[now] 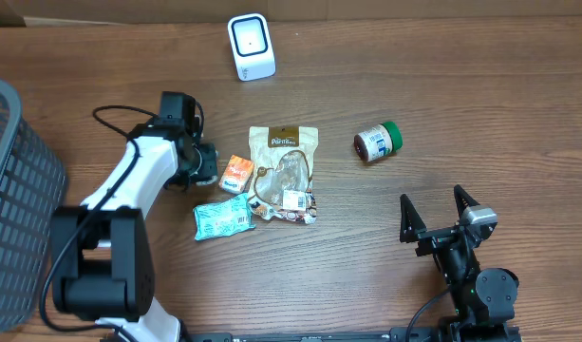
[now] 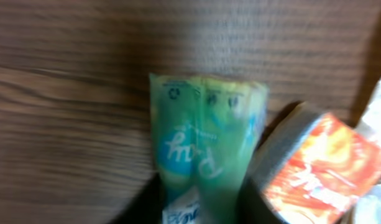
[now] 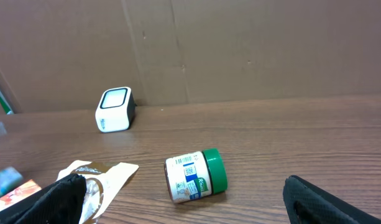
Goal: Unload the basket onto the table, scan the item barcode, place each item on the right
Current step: 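Place the teal packet left of the orange packet with the left gripper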
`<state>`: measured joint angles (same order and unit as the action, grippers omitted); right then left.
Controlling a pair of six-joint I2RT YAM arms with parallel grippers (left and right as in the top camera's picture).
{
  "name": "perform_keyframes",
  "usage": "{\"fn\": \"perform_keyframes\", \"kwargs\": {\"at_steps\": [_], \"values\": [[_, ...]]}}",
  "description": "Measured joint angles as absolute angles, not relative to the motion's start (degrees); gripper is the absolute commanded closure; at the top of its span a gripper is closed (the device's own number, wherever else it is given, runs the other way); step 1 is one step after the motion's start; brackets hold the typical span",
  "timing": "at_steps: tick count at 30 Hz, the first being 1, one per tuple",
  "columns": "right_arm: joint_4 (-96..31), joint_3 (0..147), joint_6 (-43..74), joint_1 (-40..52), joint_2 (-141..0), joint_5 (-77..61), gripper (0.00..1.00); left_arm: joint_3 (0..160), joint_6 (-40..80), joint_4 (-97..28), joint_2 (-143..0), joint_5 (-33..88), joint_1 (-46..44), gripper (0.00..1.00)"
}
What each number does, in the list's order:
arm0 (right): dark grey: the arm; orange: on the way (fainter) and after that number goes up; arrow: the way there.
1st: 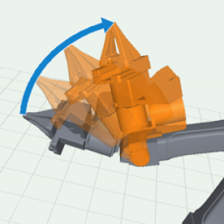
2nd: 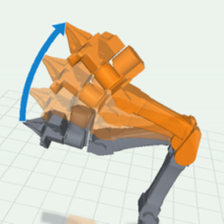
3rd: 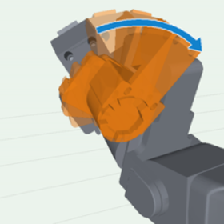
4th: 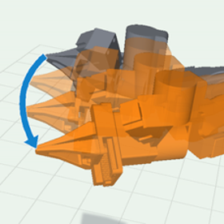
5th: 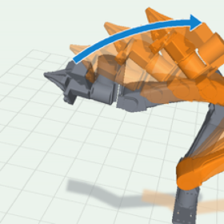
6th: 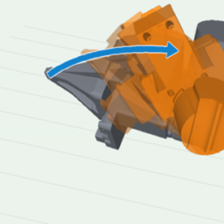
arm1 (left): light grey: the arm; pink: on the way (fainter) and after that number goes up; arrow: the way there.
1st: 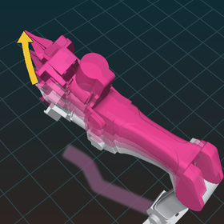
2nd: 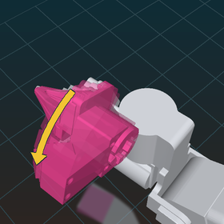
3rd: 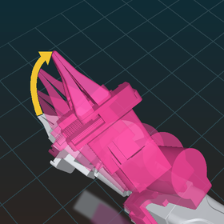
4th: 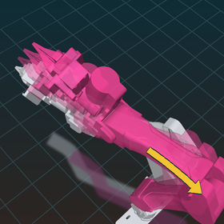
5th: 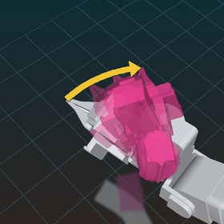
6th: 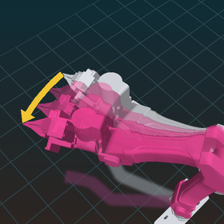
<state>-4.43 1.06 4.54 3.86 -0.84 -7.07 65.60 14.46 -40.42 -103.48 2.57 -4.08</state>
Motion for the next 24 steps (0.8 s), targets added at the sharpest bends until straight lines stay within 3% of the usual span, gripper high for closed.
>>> {"fn": "perform_keyframes", "kwargs": {"at_steps": [2,4,14,24], "values": [[-4.4,1.1,4.5,3.8,-0.8,-7.1,0.0,65.6,14.8,-40.4,-104.9,3.0,-4.1,0.14],[-4.4,1.1,4.5,3.9,-0.8,-7.1,0.0,65.6,14.9,-40.5,-105.4,3.1,-4.1,0.03],[-2.6,1.1,4.5,3.9,-0.8,-7.4,0.0,72.5,15.1,-48.5,-103.7,3.9,-4.0,0.0],[-6.2,3.7,4.5,3.8,-3.8,-18.9,0.0,88.9,11.7,-58.4,-91.9,3.4,-1.2,0.0]]}}
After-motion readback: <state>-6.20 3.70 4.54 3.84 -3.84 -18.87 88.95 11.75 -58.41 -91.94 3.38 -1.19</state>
